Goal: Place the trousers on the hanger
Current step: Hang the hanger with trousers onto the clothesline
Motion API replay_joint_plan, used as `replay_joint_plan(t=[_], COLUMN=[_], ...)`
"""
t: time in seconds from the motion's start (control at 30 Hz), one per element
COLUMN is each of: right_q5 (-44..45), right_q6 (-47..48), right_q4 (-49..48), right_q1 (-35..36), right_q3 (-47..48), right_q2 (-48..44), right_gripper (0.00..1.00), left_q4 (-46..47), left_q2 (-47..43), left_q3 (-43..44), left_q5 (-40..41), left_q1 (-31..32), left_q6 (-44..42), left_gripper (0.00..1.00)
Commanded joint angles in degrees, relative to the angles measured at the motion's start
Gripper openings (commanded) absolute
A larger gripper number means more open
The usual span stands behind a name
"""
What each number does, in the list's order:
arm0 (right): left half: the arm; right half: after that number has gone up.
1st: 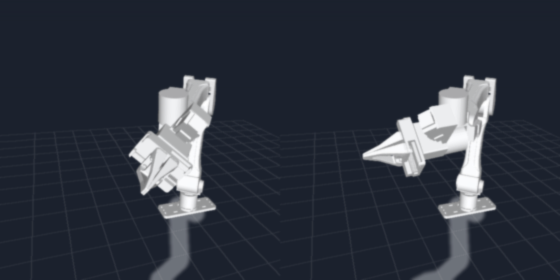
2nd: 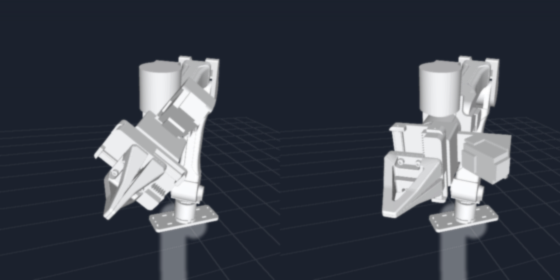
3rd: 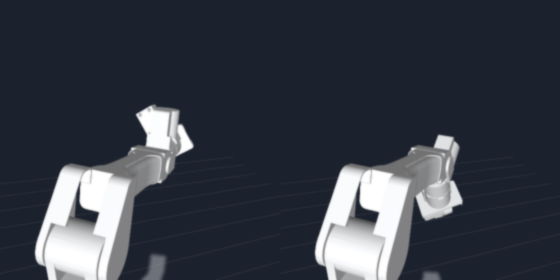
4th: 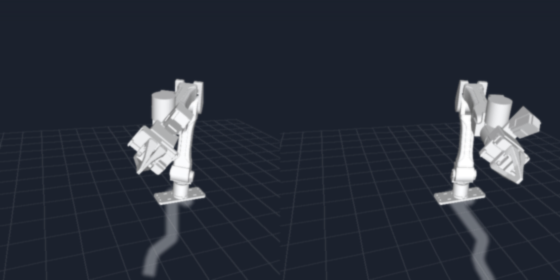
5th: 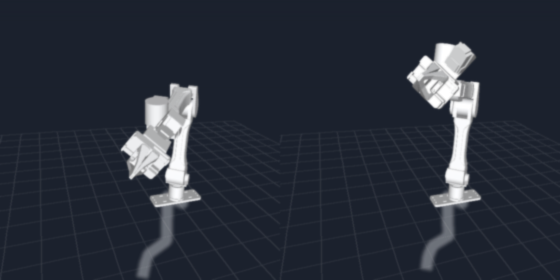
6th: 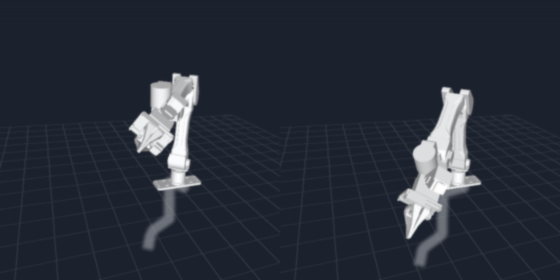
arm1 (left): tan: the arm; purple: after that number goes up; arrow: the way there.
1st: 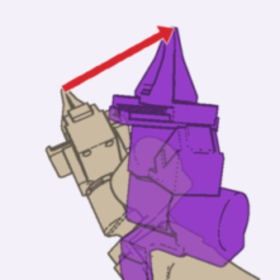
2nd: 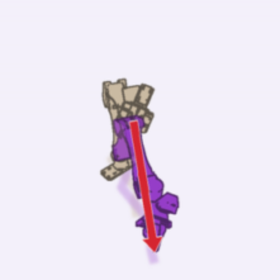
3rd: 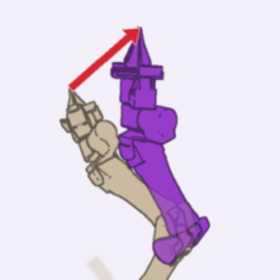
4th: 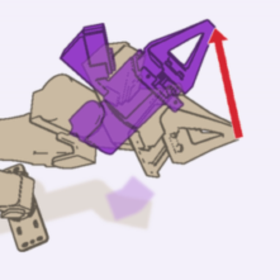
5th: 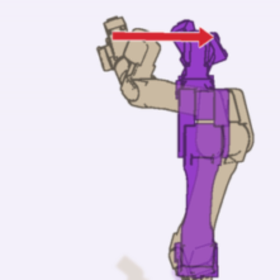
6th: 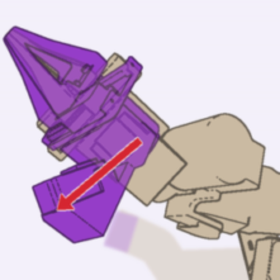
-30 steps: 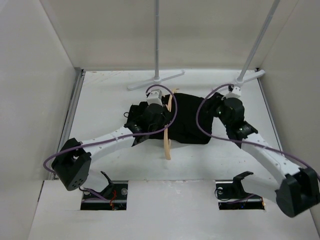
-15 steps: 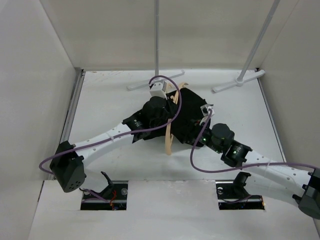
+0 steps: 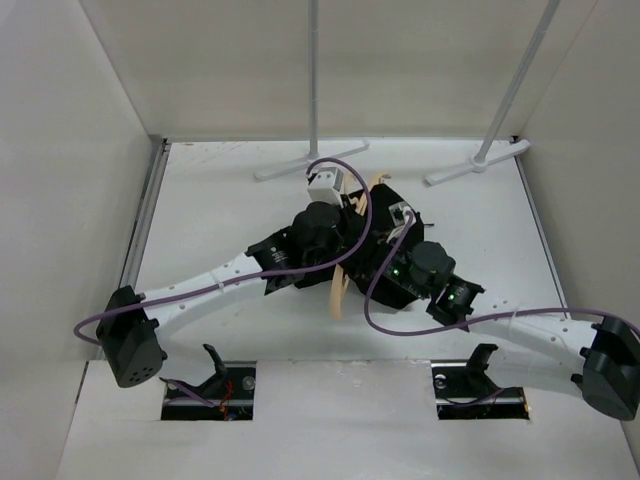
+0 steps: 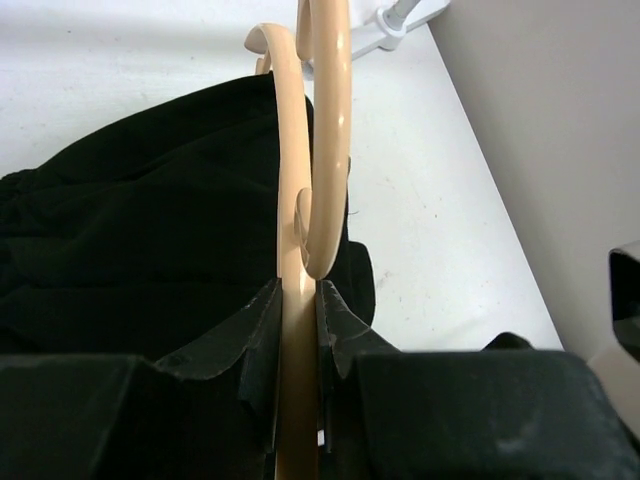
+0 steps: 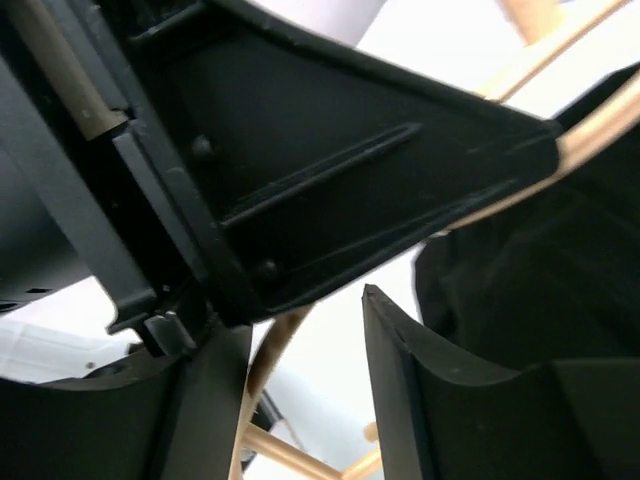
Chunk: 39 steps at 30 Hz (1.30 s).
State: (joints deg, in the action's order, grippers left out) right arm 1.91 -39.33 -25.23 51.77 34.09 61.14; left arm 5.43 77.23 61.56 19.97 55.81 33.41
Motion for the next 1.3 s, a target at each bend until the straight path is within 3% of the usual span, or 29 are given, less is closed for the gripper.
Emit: replay_joint_plan(t=[0.0, 0.13, 0.2, 0.3, 0.33, 0.5, 0.63, 0.73, 1.0, 1.27], right_q5=[0.2, 0.8, 1.4, 1.7, 1.7, 1.3, -0.6, -2.7, -11.0, -25.7], right_q6=[-1.2, -1.9, -2.8, -3.3, -3.4, -2.9, -2.1, -1.7, -2.0, -7.9], right_q4=[-8.4, -8.5, -8.7, -8.4, -8.2, -5.7, -4.8, -4.0, 0.8, 4.9], right_q1=[1.5, 2.0, 2.0, 2.0, 2.0, 0.8, -3.0, -6.3, -18.0, -32.9], right_q3=[2.4, 2.1, 1.6, 0.6, 0.3, -0.9, 0.6, 2.7, 13.3, 37.7], right_q2=[-0.1, -0.2, -0.4, -2.1, -2.8, -6.7, -8.8, -9.5, -9.6, 2.4], right_gripper=[0.51, 0.36, 0.19, 0.12, 0.10, 0.07, 0.06, 0.05, 0.04, 0.04], left_q4=[4.8, 5.1, 5.3, 5.3, 5.3, 7.2, 7.4, 7.4, 6.2, -2.3], left_q2=[-3.6, -4.1, -4.3, -4.8, -5.2, -9.7, -12.6, -14.6, -28.4, -37.0], left_q3=[4.5, 5.0, 5.1, 4.8, 4.5, 2.4, 1.5, 0.8, -6.7, -20.3], left_q5=[2.2, 3.8, 4.0, 4.7, 4.3, 1.7, -0.4, -2.5, -3.2, 0.1], left_q1=[1.4, 2.0, 2.1, 2.0, 1.4, -1.4, -2.2, -2.3, -3.6, -8.4], left_q6=[-0.4, -0.4, -0.4, -0.4, -0.4, -0.5, -0.5, -0.5, -1.1, 1.1], left_gripper=[0.07, 0.07, 0.07, 0.11, 0.16, 0.65, 0.89, 1.00, 1.00, 1.00])
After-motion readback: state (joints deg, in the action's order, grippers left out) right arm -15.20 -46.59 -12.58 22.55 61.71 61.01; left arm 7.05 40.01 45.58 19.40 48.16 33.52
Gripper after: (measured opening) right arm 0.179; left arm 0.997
